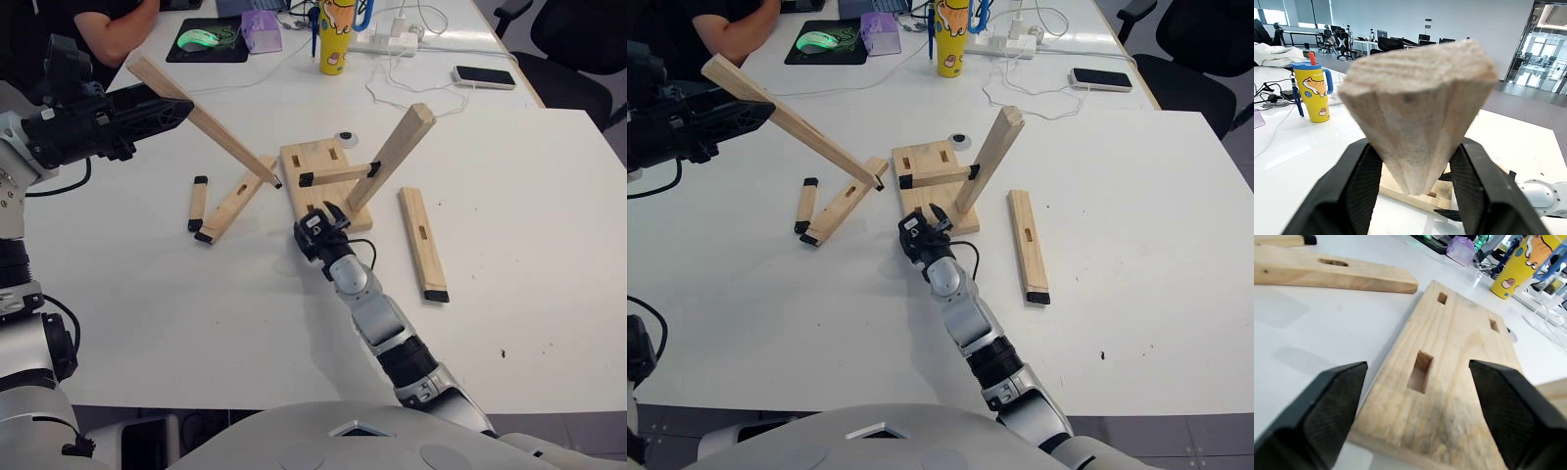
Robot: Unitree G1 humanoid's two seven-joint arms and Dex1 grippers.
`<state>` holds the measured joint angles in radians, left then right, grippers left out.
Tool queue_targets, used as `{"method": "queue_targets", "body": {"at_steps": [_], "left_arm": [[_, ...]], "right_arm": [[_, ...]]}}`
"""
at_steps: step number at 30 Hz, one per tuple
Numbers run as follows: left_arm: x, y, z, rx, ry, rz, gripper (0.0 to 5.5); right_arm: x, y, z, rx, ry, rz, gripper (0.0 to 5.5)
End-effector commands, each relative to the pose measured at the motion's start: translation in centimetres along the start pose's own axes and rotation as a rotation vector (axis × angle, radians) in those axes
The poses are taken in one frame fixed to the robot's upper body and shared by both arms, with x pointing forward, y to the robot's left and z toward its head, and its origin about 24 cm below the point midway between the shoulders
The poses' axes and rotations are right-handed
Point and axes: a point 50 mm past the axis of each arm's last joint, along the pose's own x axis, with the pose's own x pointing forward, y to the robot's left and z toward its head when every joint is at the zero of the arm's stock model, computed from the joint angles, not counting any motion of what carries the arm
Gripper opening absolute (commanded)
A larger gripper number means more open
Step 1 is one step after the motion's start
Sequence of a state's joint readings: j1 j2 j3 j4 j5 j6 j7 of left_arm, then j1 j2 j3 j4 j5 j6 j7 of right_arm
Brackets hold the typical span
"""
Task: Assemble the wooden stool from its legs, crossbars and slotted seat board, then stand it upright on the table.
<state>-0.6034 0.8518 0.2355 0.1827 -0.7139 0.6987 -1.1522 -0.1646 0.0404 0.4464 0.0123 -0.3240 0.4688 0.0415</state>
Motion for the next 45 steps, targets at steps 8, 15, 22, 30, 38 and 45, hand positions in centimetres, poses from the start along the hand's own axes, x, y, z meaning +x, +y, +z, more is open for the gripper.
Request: {"method": "queue_targets", "body": {"at_steps": [8, 15, 22, 30, 38, 45], "left_arm": [[1.6, -2.4, -2.2, 0.036, -0.047, 0.027, 2.03], [3.5, -2.9, -3.8, 0.080, 0.017, -0.001, 2.03], [5.8, -2.8, -4.0, 0.106, 0.048, -0.077, 2.03], [6.8, -2.5, -4.2, 0.112, 0.074, -0.121, 2.03], [7.8, -1.7, -5.9, 0.090, 0.139, -0.136, 2.03], [8.5, -1.6, -6.6, 0.095, 0.204, -0.195, 2.03]], "right_arm": [[-4.6, -2.3, 3.0, 0.344, -0.191, 0.264, 3.85], [-5.1, -7.6, 1.1, 0.490, -0.192, 0.093, 2.90], [-3.4, -5.9, -1.4, 0.520, -0.089, 0.140, 1.77], [-2.1, -5.0, -1.1, 0.547, -0.094, 0.127, 0.54], [-0.9, -5.0, -2.3, 0.536, -0.011, 0.129, 0.00], [-0.7, -4.2, -3.2, 0.516, 0.072, 0.149, 0.00]]}}
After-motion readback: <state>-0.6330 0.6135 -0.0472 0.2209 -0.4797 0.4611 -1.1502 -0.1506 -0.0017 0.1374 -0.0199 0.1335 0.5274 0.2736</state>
